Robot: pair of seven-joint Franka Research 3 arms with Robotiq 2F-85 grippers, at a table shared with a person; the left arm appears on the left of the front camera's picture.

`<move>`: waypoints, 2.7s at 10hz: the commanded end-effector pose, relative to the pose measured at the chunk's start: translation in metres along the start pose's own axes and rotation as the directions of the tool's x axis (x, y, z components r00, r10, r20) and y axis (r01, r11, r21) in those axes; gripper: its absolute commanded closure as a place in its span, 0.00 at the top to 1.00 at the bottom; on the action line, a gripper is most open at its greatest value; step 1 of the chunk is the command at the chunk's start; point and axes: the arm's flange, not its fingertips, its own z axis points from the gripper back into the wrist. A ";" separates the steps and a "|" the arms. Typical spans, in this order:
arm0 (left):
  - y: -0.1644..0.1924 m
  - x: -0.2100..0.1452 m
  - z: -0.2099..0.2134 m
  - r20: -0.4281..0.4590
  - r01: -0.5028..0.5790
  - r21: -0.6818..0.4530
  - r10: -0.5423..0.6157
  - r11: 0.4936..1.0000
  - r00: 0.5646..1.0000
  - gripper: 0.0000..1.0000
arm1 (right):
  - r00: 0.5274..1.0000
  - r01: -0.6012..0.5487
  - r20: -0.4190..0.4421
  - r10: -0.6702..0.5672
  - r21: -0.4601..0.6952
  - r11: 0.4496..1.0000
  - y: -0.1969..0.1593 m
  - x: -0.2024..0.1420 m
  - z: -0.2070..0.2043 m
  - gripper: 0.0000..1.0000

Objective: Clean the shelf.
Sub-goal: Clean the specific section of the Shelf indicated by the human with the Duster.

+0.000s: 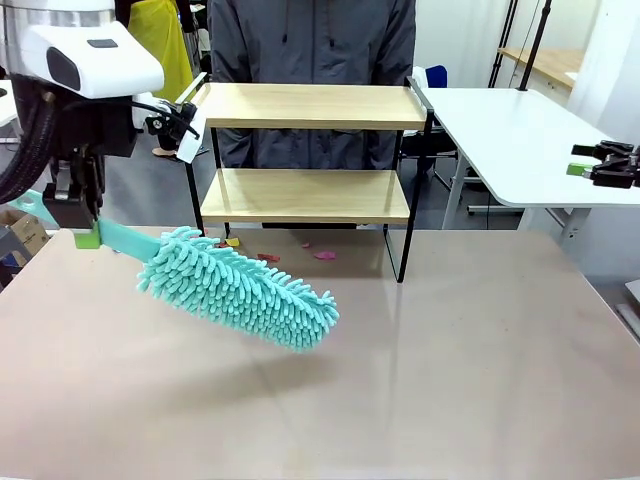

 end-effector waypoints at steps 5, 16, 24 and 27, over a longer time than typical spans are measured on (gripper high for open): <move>-0.001 -0.004 0.003 0.004 0.009 -0.001 -0.009 1.000 1.000 0.13 | 1.000 -0.005 0.000 0.005 0.004 1.000 0.000 0.003 -0.001 1.00; -0.001 -0.004 0.003 0.004 0.009 -0.001 -0.009 1.000 1.000 0.13 | 1.000 -0.005 0.000 0.005 0.004 1.000 0.000 0.003 -0.001 1.00; -0.001 -0.004 0.003 0.004 0.009 -0.001 -0.009 1.000 1.000 0.13 | 1.000 -0.005 0.000 0.005 0.004 1.000 0.000 0.003 -0.001 1.00; -0.001 -0.004 0.003 0.004 0.009 -0.001 -0.009 1.000 1.000 0.13 | 1.000 -0.005 0.000 0.005 0.004 1.000 0.000 0.003 -0.001 1.00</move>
